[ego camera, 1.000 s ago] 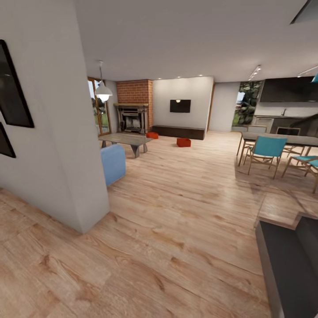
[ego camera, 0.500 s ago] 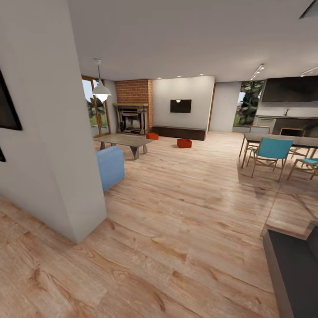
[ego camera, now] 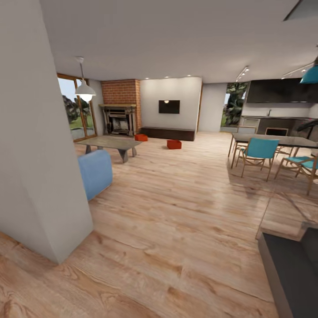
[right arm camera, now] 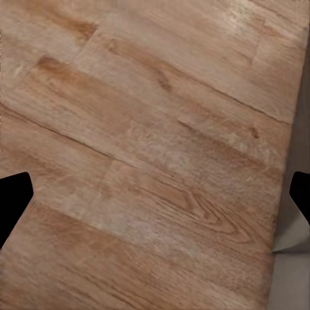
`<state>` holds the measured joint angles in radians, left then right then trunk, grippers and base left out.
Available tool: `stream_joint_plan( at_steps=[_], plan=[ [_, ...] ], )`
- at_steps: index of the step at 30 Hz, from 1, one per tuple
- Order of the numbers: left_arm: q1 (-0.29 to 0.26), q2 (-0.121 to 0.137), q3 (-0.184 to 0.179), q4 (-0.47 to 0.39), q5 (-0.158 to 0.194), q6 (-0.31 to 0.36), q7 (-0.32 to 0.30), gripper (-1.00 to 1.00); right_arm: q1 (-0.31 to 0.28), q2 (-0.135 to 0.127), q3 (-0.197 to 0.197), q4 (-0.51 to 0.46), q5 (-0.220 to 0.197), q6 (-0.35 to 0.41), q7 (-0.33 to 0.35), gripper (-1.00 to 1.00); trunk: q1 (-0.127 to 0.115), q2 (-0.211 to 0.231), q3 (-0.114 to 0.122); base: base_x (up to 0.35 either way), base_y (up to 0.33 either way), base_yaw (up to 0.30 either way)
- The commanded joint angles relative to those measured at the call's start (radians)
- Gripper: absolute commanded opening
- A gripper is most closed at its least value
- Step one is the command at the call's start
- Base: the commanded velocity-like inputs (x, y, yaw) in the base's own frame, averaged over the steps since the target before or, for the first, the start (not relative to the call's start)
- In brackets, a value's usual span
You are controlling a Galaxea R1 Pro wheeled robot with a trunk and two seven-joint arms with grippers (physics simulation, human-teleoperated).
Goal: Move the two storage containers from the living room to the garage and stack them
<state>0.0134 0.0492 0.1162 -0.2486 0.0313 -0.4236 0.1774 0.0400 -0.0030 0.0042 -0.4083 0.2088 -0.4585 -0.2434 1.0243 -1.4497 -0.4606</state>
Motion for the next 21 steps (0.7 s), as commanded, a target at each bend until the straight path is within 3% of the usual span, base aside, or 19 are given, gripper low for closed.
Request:
stream_joint_plan(
  at_steps=[1,10,21],
  plan=[
    [0.000,0.000,-0.001,-0.001,0.003,-0.001,0.001,1.00,0.000,0.000,0.000,-0.001,0.011,0.001,-0.008,1.00,0.001,0.000,-0.001,0.319,0.152,-0.018],
    [0.000,0.003,0.000,-0.001,0.004,-0.001,0.001,1.00,0.001,0.000,0.000,-0.001,0.011,0.001,-0.008,1.00,0.001,0.000,0.000,0.309,0.141,-0.011],
    [0.000,0.003,0.000,-0.001,0.003,-0.001,0.001,1.00,0.001,0.000,0.000,-0.001,0.011,0.001,-0.008,1.00,0.001,0.000,0.000,0.311,0.080,-0.189]
  ],
)
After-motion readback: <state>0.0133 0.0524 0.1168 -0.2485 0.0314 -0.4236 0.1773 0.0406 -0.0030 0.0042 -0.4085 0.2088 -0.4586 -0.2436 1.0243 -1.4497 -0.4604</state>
